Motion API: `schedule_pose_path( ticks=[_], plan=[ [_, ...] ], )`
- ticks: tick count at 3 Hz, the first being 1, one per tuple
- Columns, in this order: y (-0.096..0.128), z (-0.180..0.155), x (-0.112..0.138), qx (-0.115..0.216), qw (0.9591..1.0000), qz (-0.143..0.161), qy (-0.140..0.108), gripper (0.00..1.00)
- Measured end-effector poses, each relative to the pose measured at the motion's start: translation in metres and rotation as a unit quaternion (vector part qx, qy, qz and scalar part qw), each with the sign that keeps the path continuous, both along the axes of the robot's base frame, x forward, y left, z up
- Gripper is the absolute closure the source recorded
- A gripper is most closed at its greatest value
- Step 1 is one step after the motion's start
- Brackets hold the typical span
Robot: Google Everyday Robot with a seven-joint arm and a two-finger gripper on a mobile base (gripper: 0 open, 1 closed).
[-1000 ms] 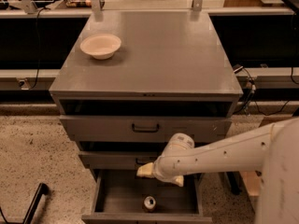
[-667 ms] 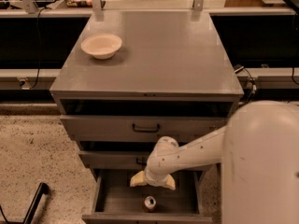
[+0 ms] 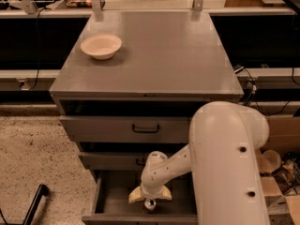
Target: Pick orange can from bottom drawer and place on counter
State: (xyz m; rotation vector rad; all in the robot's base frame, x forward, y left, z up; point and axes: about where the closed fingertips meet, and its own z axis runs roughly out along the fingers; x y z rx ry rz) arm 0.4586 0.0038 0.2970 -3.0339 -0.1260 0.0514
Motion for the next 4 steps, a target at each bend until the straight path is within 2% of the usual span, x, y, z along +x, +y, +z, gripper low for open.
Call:
schedule_pose_path(
  ticks=[1,2,4],
  plan=[
    [-0.001,-0.033,-0.004,-0.004,0.9999,-0.014,0.005,0.00],
    [0.001,-0.061,-0.003,0.007,0.9991,-0.040,0.009,0.00],
    [0.010,-0.104,0.008,0.016,0.9971,-0.075,0.005,0.00]
  ],
)
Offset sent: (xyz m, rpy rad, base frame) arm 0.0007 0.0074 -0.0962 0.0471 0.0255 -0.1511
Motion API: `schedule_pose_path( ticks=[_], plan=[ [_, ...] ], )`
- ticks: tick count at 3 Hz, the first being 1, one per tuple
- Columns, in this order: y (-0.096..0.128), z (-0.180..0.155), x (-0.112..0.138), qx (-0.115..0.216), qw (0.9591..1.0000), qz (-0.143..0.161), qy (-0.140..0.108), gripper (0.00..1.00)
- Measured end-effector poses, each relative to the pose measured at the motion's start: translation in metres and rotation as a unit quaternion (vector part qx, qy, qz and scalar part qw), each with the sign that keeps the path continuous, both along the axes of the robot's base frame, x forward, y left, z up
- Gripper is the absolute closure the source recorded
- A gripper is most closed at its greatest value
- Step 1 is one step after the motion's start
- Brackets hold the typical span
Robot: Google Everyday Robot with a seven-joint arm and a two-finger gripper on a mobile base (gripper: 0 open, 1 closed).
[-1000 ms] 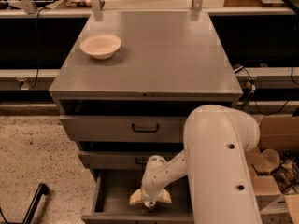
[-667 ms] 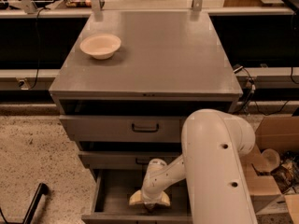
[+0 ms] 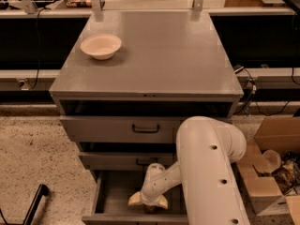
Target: Pick orange can from bottom drawer and place on counter
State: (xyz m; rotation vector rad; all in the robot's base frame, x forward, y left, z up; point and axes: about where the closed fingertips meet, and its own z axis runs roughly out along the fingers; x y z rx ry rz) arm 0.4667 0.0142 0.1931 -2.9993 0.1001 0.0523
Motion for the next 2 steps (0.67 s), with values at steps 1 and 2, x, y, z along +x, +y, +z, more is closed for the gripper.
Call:
schedule_pose_path(
  ticks=[1,2],
  plan=[
    [-0.0020,-0.0170,0.0004,0.001,0.9999,-0.015,0.004,0.17],
    [-0.0029,-0.0157,0.0033,0.014,0.9996,-0.023,-0.003,0.41]
  ],
)
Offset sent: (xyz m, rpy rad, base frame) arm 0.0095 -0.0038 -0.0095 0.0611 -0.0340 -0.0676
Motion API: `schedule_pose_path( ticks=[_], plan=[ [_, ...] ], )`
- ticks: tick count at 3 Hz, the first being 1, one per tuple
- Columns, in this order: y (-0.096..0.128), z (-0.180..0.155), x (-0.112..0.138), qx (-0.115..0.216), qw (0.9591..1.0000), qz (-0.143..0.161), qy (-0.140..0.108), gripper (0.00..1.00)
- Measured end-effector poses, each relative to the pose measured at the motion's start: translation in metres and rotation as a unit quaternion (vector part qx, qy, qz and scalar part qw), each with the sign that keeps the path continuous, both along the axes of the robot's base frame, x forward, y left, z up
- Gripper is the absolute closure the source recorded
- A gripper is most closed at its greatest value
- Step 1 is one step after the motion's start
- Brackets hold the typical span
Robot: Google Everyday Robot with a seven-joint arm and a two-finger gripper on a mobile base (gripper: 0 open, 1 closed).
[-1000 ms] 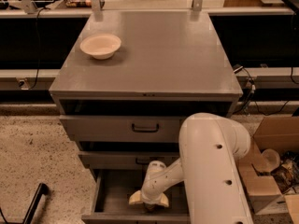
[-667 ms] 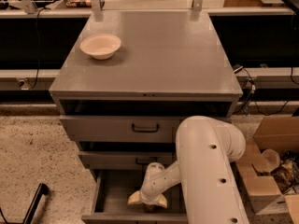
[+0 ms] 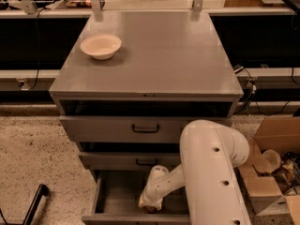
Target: Pick orange can from bottom drawer and place on counter
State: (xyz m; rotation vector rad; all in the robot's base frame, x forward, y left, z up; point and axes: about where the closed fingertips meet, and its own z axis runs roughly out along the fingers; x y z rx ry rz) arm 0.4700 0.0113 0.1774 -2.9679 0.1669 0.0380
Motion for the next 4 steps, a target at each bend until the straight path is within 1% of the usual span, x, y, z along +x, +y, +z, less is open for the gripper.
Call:
schedule_pose_path(
  ticks=[1,2,3,4],
  plan=[
    [-0.001,0.015,0.006,0.010,0.9998,0.000,-0.015,0.64],
    [-0.009,0.064,0.005,0.028,0.9991,0.013,-0.030,0.87],
    [-0.036,0.135,-0.002,0.039,0.9977,0.031,-0.046,1.00],
    [-0.066,0.219,0.022,0.021,0.9961,0.031,-0.080,1.00]
  ],
)
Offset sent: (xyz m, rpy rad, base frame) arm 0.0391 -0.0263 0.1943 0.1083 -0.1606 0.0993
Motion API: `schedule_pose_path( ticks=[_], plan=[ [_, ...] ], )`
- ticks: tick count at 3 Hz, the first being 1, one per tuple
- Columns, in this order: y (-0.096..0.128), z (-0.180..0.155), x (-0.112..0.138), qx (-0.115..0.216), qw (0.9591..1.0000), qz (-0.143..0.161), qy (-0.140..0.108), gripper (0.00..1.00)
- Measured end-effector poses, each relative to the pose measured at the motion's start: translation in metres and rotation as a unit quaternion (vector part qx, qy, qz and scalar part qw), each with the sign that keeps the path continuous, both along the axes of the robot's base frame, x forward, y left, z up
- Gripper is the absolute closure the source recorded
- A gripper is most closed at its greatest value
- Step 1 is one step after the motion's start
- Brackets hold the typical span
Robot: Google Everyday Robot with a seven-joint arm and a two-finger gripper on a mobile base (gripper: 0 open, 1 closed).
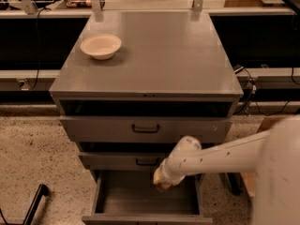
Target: Pick orange can from bottom drawer and place on counter
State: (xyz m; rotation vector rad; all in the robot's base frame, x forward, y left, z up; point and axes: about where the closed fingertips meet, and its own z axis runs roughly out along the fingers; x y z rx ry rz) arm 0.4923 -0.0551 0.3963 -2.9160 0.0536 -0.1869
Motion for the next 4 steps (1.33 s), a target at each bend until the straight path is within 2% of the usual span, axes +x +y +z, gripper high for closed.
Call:
schedule_pose_path(
  ticks=[1,2,3,4],
  plan=[
    [-0.036,0.090,0.047,-0.008,0.9989,-0.039,-0.024,1.00],
    [-0.039,0.117,0.061,0.002,0.9991,-0.041,-0.007,1.00],
    [-0.038,0.116,0.059,0.006,0.9992,-0.040,-0.002,1.00],
    [-0.037,0.132,0.035,0.019,0.9996,-0.023,0.001,1.00]
  ],
)
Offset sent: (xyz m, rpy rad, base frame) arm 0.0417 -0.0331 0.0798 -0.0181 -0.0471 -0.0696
